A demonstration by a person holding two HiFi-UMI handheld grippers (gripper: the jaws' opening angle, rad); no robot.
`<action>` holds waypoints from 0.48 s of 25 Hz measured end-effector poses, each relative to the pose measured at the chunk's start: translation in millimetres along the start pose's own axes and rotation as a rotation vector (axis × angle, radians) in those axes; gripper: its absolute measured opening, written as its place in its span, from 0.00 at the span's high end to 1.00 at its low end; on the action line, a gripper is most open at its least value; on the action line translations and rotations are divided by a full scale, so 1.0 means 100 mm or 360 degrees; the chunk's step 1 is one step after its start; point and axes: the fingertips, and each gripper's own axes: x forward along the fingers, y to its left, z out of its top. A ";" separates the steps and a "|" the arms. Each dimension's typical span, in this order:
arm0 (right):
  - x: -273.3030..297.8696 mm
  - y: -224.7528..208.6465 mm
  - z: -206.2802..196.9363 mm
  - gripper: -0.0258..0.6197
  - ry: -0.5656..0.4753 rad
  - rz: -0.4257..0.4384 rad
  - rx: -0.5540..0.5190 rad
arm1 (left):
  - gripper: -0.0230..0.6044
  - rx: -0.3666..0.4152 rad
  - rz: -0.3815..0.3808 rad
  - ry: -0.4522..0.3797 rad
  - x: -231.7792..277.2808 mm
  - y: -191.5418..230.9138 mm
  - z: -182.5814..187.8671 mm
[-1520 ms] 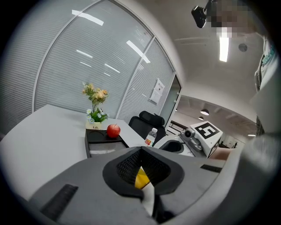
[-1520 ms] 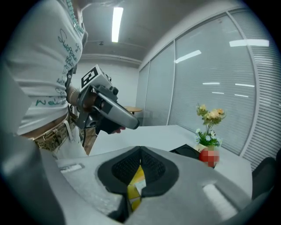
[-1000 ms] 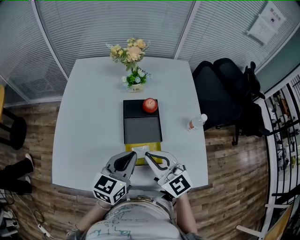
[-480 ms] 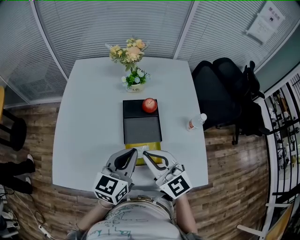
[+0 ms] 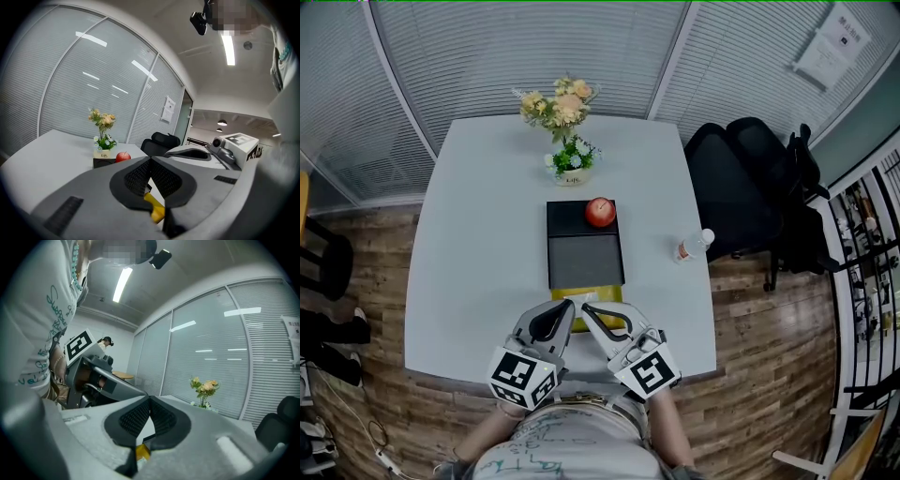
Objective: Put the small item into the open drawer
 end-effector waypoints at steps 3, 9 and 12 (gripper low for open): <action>0.02 0.00 -0.02 0.96 0.0014 0.0004 0.0004 | 0.97 -0.0002 -0.0001 0.0011 0.00 0.02 -0.02; 0.03 0.02 -0.07 0.96 0.0058 0.0040 -0.0011 | 0.97 -0.0013 -0.0011 0.0034 0.01 0.01 -0.06; 0.04 0.03 -0.10 0.96 0.0066 0.0048 -0.0010 | 0.97 -0.0015 -0.0009 0.0042 0.02 0.02 -0.09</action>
